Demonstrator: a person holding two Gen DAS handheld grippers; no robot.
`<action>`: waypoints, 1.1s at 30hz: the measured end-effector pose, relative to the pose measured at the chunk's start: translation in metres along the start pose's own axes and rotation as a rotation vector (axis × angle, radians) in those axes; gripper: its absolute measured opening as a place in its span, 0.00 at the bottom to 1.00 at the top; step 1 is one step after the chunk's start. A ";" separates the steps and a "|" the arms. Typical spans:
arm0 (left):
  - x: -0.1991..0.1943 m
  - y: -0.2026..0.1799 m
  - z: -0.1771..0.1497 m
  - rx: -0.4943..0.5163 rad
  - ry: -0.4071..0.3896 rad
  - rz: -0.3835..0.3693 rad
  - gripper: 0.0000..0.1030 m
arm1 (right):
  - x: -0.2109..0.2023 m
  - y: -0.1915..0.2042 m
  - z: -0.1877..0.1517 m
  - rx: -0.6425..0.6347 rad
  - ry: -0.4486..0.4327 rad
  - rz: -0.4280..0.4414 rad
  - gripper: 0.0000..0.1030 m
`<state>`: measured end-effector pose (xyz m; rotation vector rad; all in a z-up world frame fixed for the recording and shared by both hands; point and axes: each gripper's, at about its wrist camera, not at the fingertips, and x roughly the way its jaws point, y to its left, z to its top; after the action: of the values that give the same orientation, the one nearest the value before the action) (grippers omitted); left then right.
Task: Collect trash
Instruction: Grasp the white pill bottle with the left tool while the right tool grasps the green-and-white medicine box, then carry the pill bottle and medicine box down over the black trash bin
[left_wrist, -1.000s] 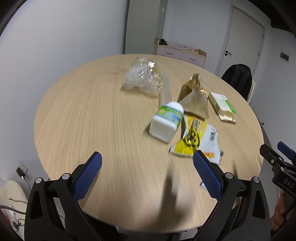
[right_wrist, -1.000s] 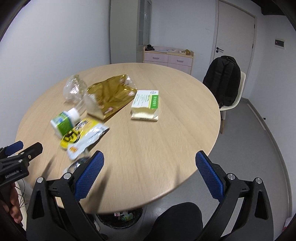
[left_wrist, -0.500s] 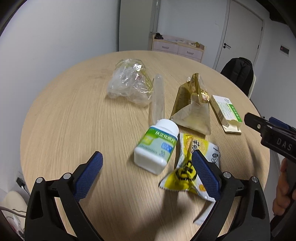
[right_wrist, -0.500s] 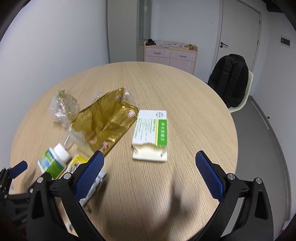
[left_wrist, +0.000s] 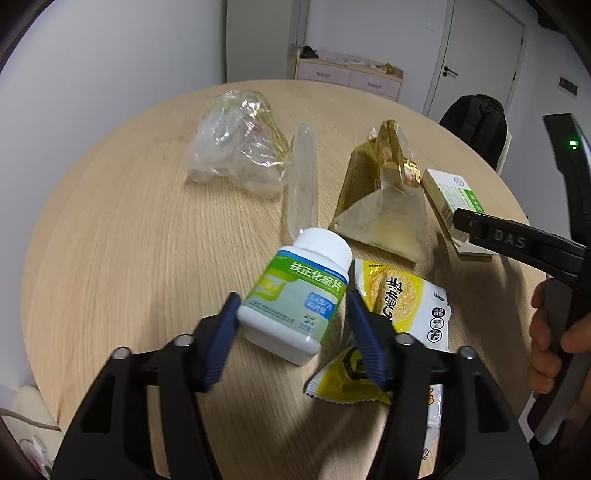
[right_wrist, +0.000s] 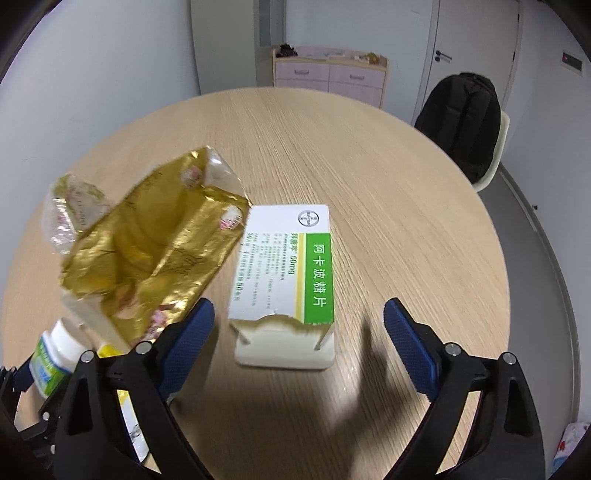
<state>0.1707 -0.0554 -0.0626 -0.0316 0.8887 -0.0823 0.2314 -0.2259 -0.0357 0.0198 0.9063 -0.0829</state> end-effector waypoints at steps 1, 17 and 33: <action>0.002 -0.001 0.000 0.002 0.005 0.003 0.49 | 0.004 -0.001 0.000 0.005 0.006 0.003 0.82; -0.003 0.004 -0.005 -0.039 -0.003 0.004 0.47 | -0.001 -0.020 -0.013 0.030 0.007 -0.039 0.57; -0.038 0.008 -0.026 -0.055 -0.038 0.015 0.47 | -0.052 -0.024 -0.048 0.024 -0.072 -0.063 0.57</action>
<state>0.1269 -0.0440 -0.0502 -0.0778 0.8528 -0.0434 0.1598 -0.2443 -0.0234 0.0105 0.8343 -0.1527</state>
